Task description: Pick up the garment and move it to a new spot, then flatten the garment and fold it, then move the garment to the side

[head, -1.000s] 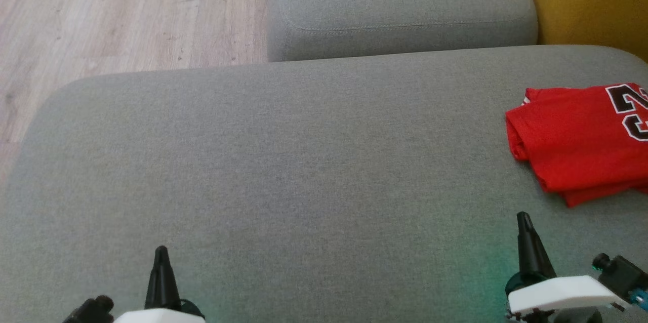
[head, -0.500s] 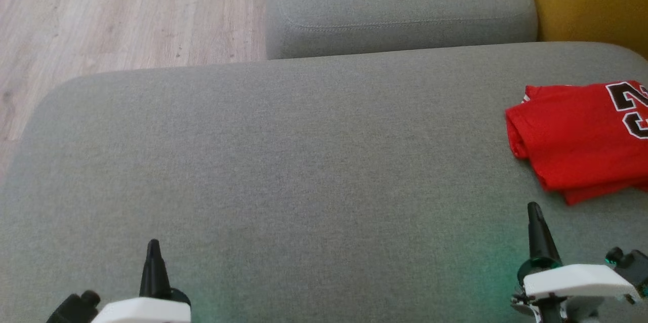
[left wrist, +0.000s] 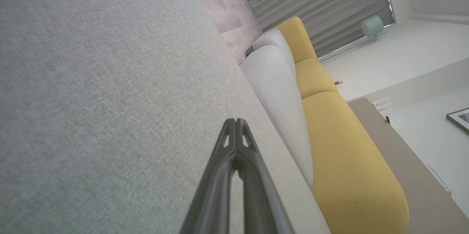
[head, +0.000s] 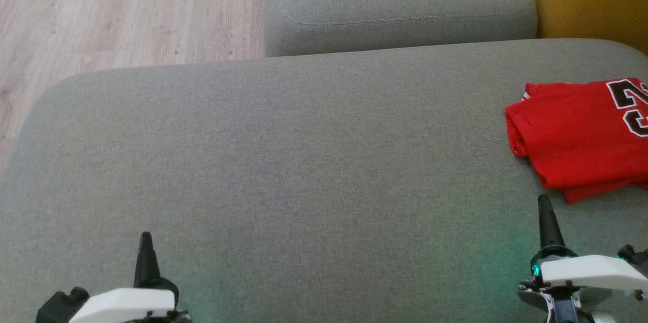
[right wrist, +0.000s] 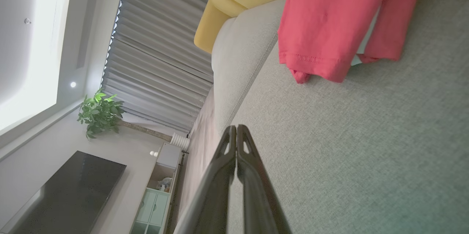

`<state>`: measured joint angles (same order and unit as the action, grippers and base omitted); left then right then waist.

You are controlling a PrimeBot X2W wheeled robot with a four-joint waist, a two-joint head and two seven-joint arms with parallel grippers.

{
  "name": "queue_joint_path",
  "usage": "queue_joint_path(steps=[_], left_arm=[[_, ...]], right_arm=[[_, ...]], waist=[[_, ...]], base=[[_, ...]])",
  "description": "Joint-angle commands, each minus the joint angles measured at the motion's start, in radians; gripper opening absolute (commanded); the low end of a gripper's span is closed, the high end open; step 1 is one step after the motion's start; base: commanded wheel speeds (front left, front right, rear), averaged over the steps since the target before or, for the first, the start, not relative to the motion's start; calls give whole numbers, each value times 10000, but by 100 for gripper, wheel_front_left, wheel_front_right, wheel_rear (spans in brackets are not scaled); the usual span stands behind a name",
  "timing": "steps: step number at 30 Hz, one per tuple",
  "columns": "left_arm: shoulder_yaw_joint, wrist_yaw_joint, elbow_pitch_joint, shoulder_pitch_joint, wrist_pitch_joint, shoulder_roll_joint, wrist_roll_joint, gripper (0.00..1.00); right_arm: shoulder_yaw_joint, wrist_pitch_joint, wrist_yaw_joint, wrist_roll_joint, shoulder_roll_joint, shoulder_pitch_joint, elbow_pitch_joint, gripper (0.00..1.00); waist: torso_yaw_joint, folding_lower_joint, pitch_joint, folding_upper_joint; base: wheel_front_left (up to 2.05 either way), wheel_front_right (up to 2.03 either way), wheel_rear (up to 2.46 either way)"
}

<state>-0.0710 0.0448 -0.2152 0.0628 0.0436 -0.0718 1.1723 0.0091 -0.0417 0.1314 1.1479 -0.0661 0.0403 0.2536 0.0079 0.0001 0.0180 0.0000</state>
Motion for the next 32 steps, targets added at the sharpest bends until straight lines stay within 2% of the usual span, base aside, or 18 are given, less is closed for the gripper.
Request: queue_joint_path(steps=[1,32], left_arm=[[332,87,238,-581,-68,-128,250,0],[1158,674,-154,-1411,-946,-103,3651,0]], right_arm=[[47,94,-5,286,-165,-542,-294,0],[-637,971,-7,3811,-126,-1231,-155,0]], waist=[[-1,-1,-5,0],[-60,-1,-163,0]], base=[[0,0,0],[0,0,0]])
